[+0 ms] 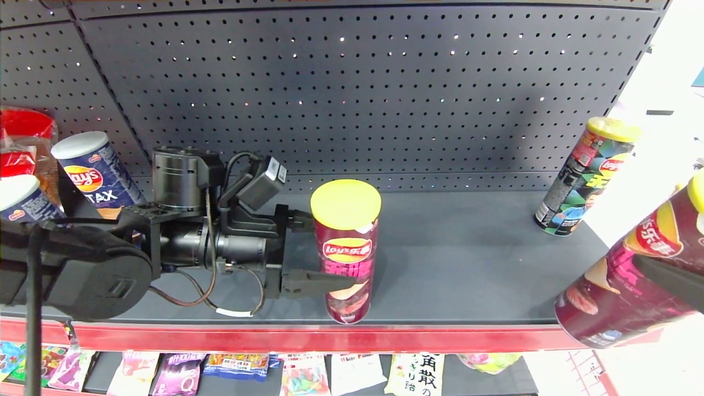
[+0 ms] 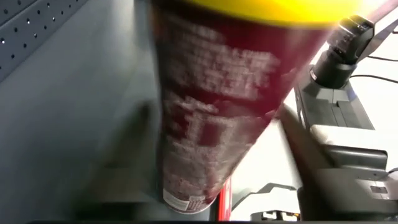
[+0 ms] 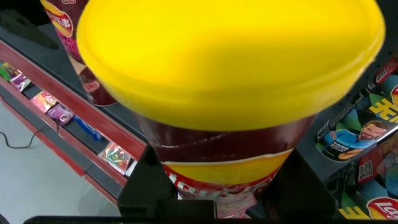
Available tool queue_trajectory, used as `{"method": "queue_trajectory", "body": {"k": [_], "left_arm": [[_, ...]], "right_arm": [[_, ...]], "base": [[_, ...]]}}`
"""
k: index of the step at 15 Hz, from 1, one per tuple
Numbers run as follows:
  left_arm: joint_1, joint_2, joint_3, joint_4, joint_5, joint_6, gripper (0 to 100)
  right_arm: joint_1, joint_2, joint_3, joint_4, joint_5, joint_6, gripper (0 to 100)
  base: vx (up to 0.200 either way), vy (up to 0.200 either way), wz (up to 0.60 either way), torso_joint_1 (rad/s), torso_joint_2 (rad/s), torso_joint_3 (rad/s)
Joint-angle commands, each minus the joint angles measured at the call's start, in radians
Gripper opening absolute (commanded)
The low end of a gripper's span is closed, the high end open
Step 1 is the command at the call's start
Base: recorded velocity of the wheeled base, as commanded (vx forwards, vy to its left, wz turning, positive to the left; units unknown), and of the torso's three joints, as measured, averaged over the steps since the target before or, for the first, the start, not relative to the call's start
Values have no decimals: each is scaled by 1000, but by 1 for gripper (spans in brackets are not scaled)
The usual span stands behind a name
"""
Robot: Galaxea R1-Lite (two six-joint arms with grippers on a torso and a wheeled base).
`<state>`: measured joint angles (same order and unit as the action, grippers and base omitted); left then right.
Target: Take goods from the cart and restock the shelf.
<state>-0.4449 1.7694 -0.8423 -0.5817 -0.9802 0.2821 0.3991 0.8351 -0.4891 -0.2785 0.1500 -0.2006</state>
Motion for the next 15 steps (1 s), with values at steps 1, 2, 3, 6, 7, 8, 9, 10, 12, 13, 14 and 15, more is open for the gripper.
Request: {"method": "queue_trajectory", "body": {"k": [1,2,3,6,7,8,9,10,12,13,14,15], "left_arm": [[0,-1,3,-6,0,0,100],[0,-1,3,-6,0,-1,100],[2,-1,5,-6,0,-3,100],[11,-33,46,-4,0,-9,100],[26,-45,65,-4,-2,-9,100],[37,-59,77,-4,-3,-9,100],[49,-73,91,-4,-5,-11,100],[57,-87,103,-4,-5,-11,100],[87,-119,141,-4,-8,-15,100],[98,-133,158,-4,-8,-15,100],[118,-157,183,-4,-8,-15,100],[135,-176,200,-4,-8,-15,100]], "right_arm": [[0,-1,0,-1,0,0,0],[1,1,1,-1,0,0,0],[1,1,3,-1,0,0,0],[1,2,4,-1,0,0,0],[1,2,4,-1,0,0,0],[1,4,6,-1,0,0,0],[1,6,6,-1,0,0,0],[1,6,7,-1,0,0,0],[1,7,9,-1,0,0,0],[1,6,9,-1,0,0,0],[1,6,9,-1,0,0,0],[1,6,9,-1,0,0,0]], "base": [[0,0,0,0,0,0],[0,0,0,0,0,0],[0,0,0,0,0,0],[0,0,0,0,0,0],[0,0,0,0,0,0],[0,0,0,0,0,0],[0,0,0,0,0,0],[0,0,0,0,0,0],[0,0,0,0,0,0],[0,0,0,0,0,0],[0,0,0,0,0,0],[0,0,0,0,0,0]]}}
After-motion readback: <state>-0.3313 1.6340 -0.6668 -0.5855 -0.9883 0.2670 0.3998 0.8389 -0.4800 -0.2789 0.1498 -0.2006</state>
